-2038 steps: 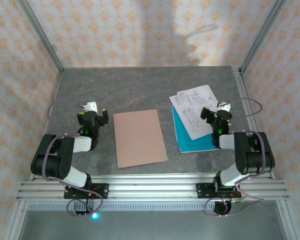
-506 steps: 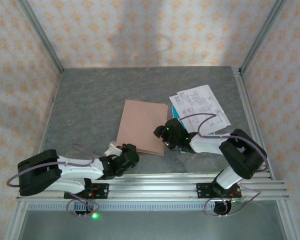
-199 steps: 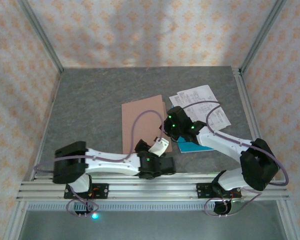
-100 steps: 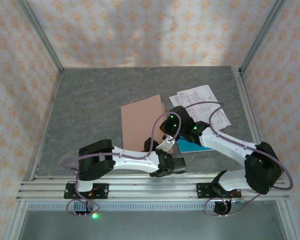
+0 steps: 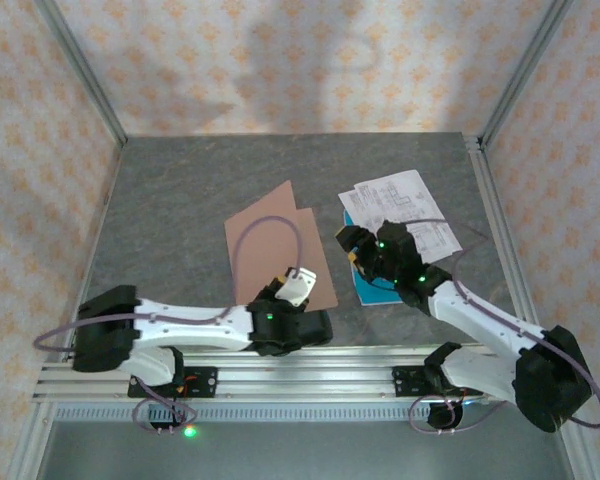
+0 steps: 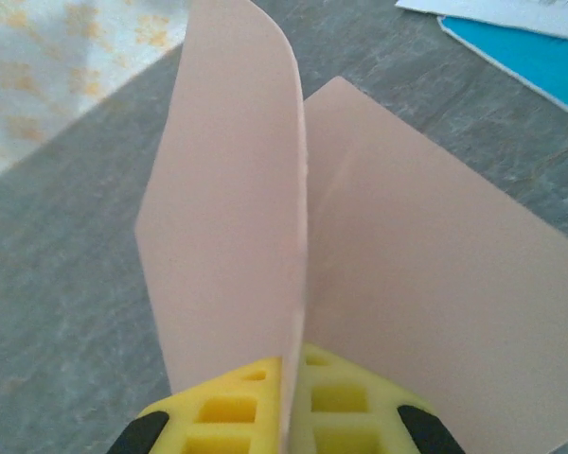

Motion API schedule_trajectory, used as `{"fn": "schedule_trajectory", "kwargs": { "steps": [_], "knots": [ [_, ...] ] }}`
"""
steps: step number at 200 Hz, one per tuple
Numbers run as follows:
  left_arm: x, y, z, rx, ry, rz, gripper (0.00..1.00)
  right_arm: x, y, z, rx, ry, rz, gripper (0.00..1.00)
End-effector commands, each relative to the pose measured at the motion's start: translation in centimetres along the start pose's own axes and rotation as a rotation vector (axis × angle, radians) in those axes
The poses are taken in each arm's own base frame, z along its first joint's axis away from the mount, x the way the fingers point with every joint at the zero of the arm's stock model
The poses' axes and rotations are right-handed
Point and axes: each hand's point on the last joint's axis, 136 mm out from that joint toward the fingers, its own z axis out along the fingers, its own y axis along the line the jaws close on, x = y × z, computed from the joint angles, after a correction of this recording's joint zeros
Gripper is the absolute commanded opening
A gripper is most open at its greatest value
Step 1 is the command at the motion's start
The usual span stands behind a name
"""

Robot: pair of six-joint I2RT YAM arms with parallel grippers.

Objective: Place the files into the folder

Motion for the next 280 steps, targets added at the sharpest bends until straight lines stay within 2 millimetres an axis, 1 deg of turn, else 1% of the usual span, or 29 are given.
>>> {"fn": "schedule_trajectory", "kwargs": {
  "steps": [1,27,42,58,70,77,88,103,127,139,154,163,176,181,192,199,214,243,253,262,272,280],
  "knots": [
    [-0.2,-1.2,-0.8,0.156,-0.010,-0.120,0.00,0.9,-1.3,2.1,0.035,0.000,-0.019,0.57],
    [0.1,-0.7,-2.1,0.305,-0.050,-0.240,0.00,4.1,-2.2,5.1,0.101,0.072,-0.091,0.36],
    [0.2,0.5,-2.5,0.362,-0.068,-0.333,0.00,5.5,-2.6,6.7,0.121,0.107,-0.105,0.27],
    [0.7,2.1,-2.7,0.392,-0.063,-0.413,0.00,6.5,-3.1,8.2,0.154,0.138,-0.120,0.22],
    [1.2,3.2,-2.7,0.392,-0.058,-0.451,0.00,7.0,-3.9,9.2,0.188,0.156,-0.124,0.17],
    [1.5,3.7,-2.8,0.397,-0.054,-0.466,0.00,7.2,-4.6,9.6,0.210,0.163,-0.119,0.15],
    [1.9,4.8,-2.8,0.385,-0.047,-0.491,0.00,7.5,-5.6,10.2,0.241,0.170,-0.111,0.13],
    [2.7,6.6,-2.9,0.343,-0.040,-0.534,0.00,7.5,-7.2,10.4,0.290,0.168,-0.096,0.10],
    [4.8,11.2,-2.9,0.185,-0.019,-0.636,0.00,7.4,-10.1,9.8,0.390,0.152,-0.093,0.04],
    [6.4,14.1,-3.1,0.067,0.001,-0.706,0.00,7.4,-11.6,9.5,0.447,0.150,-0.089,0.00],
    [9.2,17.3,-3.6,-0.070,0.047,-0.782,0.00,7.3,-13.4,9.0,0.496,0.134,-0.069,0.00],
    [11.0,18.7,-3.9,-0.138,0.085,-0.835,0.07,7.1,-14.2,8.7,0.510,0.120,-0.054,0.00],
    [13.1,20.0,-4.4,-0.213,0.138,-0.901,0.19,6.8,-15.1,8.2,0.535,0.095,-0.040,0.00],
    [13.7,20.4,-4.6,-0.235,0.154,-0.924,0.23,6.7,-15.4,7.9,0.544,0.086,-0.036,0.00],
    [14.9,21.1,-5.0,-0.274,0.183,-0.973,0.27,6.3,-15.8,7.4,0.559,0.063,-0.030,0.00],
    [15.3,21.4,-5.2,-0.288,0.190,-1.006,0.32,6.1,-16.0,7.1,0.564,0.051,-0.026,0.00],
    [15.3,21.8,-5.5,-0.280,0.186,-1.072,0.42,5.7,-15.9,6.8,0.561,0.035,-0.025,0.00],
    [14.0,23.0,-6.4,-0.239,0.144,-1.214,0.57,5.3,-15.2,7.0,0.551,0.049,-0.045,0.00],
    [13.7,23.8,-6.9,-0.224,0.126,-1.266,0.58,5.0,-15.1,7.1,0.555,0.052,-0.047,0.00],
    [13.1,24.6,-7.4,-0.197,0.103,-1.302,0.58,4.8,-15.0,7.1,0.555,0.054,-0.047,0.00],
    [12.0,25.4,-8.1,-0.164,0.076,-1.314,0.58,4.6,-15.0,7.1,0.557,0.057,-0.047,0.00],
    [10.9,26.1,-8.7,-0.145,0.059,-1.288,0.57,4.4,-14.8,7.1,0.554,0.059,-0.052,0.00]
  ]
}}
